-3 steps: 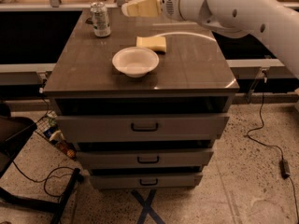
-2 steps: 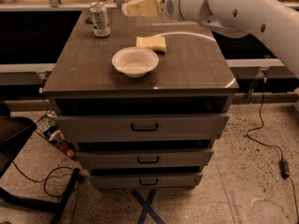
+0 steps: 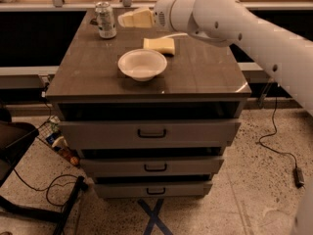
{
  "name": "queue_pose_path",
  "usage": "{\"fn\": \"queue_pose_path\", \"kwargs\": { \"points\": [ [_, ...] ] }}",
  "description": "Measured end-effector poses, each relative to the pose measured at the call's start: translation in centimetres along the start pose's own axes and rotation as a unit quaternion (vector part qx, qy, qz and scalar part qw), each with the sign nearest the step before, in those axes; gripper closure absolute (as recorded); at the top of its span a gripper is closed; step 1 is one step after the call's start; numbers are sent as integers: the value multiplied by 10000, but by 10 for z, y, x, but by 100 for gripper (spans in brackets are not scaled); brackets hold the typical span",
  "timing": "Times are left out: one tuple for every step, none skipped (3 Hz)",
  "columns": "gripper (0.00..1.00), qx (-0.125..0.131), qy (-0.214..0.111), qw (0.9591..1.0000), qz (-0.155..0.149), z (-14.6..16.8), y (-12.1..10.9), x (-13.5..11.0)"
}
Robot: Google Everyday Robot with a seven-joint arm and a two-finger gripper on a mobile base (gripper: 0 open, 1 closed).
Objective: Pick 7up can
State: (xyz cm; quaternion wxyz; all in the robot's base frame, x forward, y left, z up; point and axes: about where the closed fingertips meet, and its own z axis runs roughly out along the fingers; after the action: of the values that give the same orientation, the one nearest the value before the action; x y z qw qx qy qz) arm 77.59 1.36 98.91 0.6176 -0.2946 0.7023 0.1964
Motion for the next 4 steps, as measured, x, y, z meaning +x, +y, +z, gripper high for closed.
{"fn": "queue_pose_path", "kwargs": {
  "points": [
    [0, 43, 183, 9996, 232, 37, -13, 29],
    [0, 74, 135, 9989, 437, 71, -25, 46],
    [0, -58, -35, 9986, 526, 105, -27, 50],
    [0, -415, -264, 9979, 425, 137, -15, 34]
  ]
}}
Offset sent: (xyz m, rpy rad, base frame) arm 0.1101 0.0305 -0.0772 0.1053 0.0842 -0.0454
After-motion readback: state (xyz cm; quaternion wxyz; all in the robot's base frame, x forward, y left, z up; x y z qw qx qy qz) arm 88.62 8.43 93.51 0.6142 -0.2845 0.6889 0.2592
